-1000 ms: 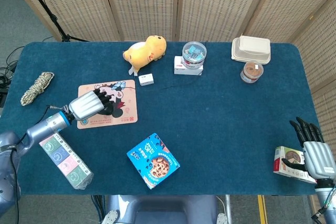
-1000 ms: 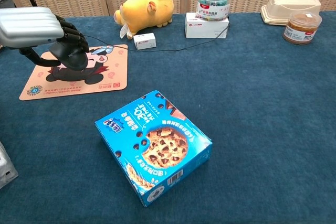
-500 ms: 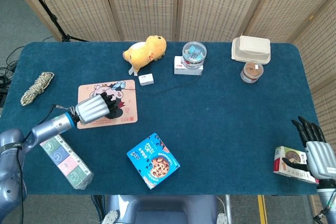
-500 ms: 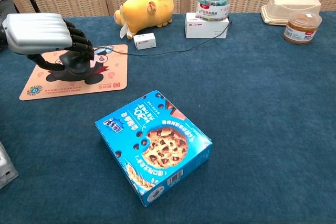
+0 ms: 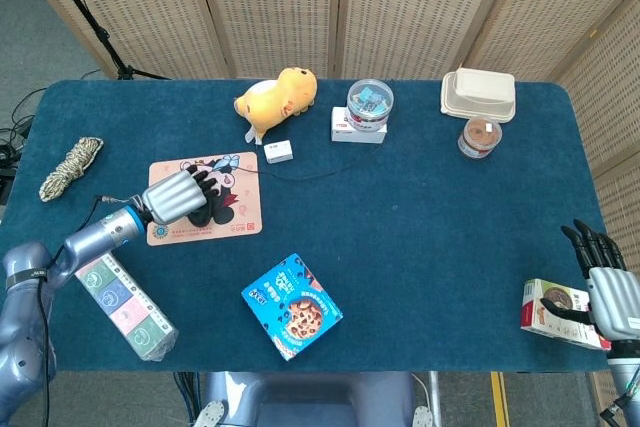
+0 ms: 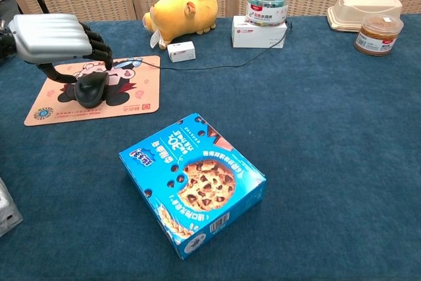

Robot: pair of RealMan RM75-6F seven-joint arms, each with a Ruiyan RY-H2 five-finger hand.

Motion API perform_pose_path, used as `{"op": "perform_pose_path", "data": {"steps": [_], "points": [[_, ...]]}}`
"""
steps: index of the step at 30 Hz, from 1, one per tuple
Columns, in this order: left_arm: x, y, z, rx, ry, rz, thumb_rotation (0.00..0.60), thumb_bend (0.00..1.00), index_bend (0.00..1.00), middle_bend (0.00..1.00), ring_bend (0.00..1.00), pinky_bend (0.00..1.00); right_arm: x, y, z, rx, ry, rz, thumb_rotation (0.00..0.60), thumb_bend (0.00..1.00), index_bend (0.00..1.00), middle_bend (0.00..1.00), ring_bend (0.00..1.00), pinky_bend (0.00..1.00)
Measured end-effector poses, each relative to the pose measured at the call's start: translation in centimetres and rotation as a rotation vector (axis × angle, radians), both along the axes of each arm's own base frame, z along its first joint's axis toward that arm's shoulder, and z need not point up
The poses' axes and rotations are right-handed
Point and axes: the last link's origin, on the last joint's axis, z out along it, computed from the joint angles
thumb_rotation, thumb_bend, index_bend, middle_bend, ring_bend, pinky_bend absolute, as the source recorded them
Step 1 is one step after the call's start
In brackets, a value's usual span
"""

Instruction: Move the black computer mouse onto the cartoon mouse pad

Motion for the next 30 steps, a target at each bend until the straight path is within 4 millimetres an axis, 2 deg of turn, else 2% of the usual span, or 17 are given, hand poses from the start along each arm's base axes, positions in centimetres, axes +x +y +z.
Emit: {"op": "perform_pose_path", "data": {"steps": [3,8,10,11,14,16,20,24,28,30], "points": [[-0.1,0.2,0.0,0.011,0.001,0.012,0.6,0.27,0.35,0.25,0.24,0.41,0.0,0.0,0.0,0.001,-0.004,-0.001,0.6,0.0,0.0,0.0,0.0,0.0],[0.1,0.2,0.8,0.019,-0.045,0.014,0.6,0.26,0.09,0.07,0.14,0.41,0.0,0.1,0.2,-0.001,-0.012,0.0,0.6,0.0,0.0,0.0,0.0,0.0],[0.2,0.2,1.6,0.021,-0.095,0.019,0.598,0.26,0.05,0.04,0.12,0.41,0.0,0.1,0.1,0.003,-0.014,0.001,0.6,0.0,0.0,0.0,0.0,0.0],[0.3,0.1,2.0,0.02,-0.119,0.021,0.578,0.26,0.03,0.02,0.11,0.41,0.1,0.1,0.1,0.005,-0.016,0.002,0.6,0.0,0.0,0.0,0.0,0.0],[0.3,-0.1,3.6,0.018,-0.193,0.016,0.506,0.26,0.01,0.0,0.1,0.41,0.1,0.1,0.1,0.012,-0.025,0.002,0.6,0.0,0.0,0.0,0.0,0.0],[0.2,-0.5,4.8,0.021,-0.243,0.011,0.479,0.26,0.0,0.0,0.09,0.41,0.1,0.1,0.1,0.016,-0.028,0.002,0.6,0.0,0.0,0.0,0.0,0.0],[-0.3,-1.2,6.7,0.041,-0.379,0.041,0.483,0.24,0.0,0.0,0.05,0.34,0.3,0.3,0.0,0.027,-0.038,0.012,0.6,0.0,0.0,0.0,0.0,0.0],[-2.0,-2.4,8.0,0.074,-0.583,0.137,0.483,0.19,0.0,0.0,0.0,0.2,0.6,0.5,0.0,0.028,-0.022,0.027,0.6,0.0,0.0,0.0,0.0,0.0],[-4.4,-4.2,8.0,0.083,-0.72,0.246,0.484,0.18,0.0,0.0,0.0,0.05,1.0,0.8,0.0,0.031,0.003,0.045,0.6,0.0,0.0,0.0,0.0,0.0],[-5.4,-5.3,8.0,0.083,-0.775,0.291,0.485,0.16,0.0,0.0,0.0,0.02,1.3,1.1,-0.1,0.037,0.002,0.053,0.6,0.0,0.0,0.0,0.0,0.0]]}}
